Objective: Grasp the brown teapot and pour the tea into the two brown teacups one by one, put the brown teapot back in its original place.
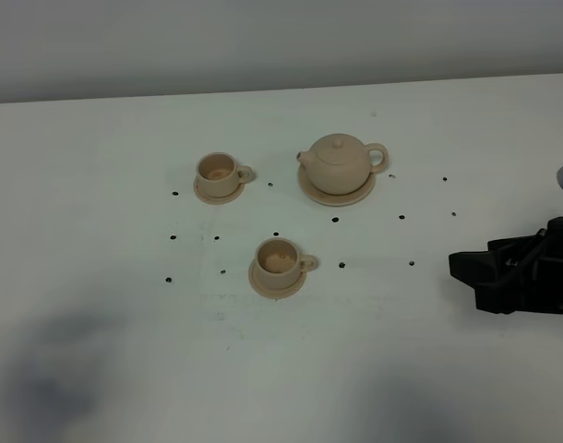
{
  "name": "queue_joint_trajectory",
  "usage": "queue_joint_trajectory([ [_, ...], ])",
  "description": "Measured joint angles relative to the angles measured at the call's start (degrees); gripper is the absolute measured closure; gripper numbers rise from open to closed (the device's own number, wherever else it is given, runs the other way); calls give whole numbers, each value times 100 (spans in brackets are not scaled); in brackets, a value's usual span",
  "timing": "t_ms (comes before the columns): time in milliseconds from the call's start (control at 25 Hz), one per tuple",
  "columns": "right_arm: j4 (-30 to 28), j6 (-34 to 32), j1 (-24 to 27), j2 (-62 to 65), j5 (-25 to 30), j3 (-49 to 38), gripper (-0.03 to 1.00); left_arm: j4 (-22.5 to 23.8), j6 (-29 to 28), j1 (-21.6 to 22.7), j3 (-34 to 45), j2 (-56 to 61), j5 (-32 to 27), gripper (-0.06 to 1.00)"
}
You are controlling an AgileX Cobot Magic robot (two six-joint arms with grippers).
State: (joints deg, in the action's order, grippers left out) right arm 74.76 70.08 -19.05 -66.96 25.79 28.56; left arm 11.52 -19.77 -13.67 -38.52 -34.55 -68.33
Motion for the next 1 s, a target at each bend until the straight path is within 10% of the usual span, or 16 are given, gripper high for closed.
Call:
queue_joint_trajectory([
  [640, 33, -22, 0, 0, -355, 7, 48, 274, 61, 0, 921, 1410, 452, 54],
  [1000, 34, -18, 0, -2, -328, 177, 48, -939, 1257, 0, 927, 2174, 590, 54],
])
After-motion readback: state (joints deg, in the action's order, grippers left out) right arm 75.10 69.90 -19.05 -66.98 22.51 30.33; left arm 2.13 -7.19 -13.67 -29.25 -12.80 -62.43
